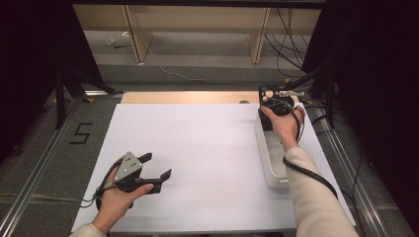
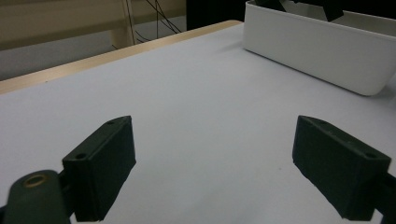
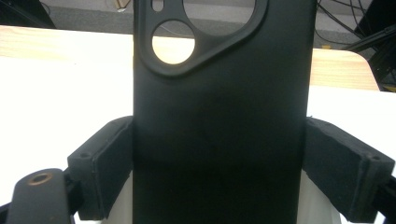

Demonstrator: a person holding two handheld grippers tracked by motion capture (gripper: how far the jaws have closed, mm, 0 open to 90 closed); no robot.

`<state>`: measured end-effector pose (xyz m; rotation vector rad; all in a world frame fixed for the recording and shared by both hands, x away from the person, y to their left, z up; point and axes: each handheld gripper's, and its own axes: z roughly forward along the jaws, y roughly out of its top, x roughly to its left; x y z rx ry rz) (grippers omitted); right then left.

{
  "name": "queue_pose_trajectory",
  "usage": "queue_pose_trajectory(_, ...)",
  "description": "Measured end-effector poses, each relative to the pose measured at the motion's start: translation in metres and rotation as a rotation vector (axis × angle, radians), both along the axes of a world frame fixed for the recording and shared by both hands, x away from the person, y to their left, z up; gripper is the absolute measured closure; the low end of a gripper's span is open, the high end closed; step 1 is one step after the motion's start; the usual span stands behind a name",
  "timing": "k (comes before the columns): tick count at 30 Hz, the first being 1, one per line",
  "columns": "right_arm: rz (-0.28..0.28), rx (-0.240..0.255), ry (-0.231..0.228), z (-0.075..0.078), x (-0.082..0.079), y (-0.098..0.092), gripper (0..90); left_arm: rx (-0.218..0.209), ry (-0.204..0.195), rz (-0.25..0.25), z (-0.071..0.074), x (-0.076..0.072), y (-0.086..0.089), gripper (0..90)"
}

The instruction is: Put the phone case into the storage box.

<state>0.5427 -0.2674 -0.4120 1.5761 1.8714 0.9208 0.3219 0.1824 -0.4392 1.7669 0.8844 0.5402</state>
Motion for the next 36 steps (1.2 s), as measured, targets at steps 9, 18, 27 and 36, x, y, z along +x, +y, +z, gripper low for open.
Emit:
queue_pose_trajectory(9,-0.002,0.001,-0.001,0.0,0.0002,0.0003,13.9,0.001,-0.002,0.0,0.0002,-0.0001,0.0001,12.7)
queue_pose_trajectory(18,0.002,0.014,-0.006,0.0007,0.0002,-0.0002,13.5,0.004,-0.002,-0.003,0.0003,-0.0001,0.0,12.6)
queue_pose_trajectory(27,0.022,0.007,-0.024,0.0055,0.0001,-0.0012,11.2,0.002,-0.003,-0.004,0.0004,-0.0002,-0.0003,12.5)
queue_pose_trajectory(36,0.025,0.006,-0.045,0.0061,-0.001,-0.003,9.7,0.003,-0.001,-0.003,0.0003,0.0,-0.0001,12.5)
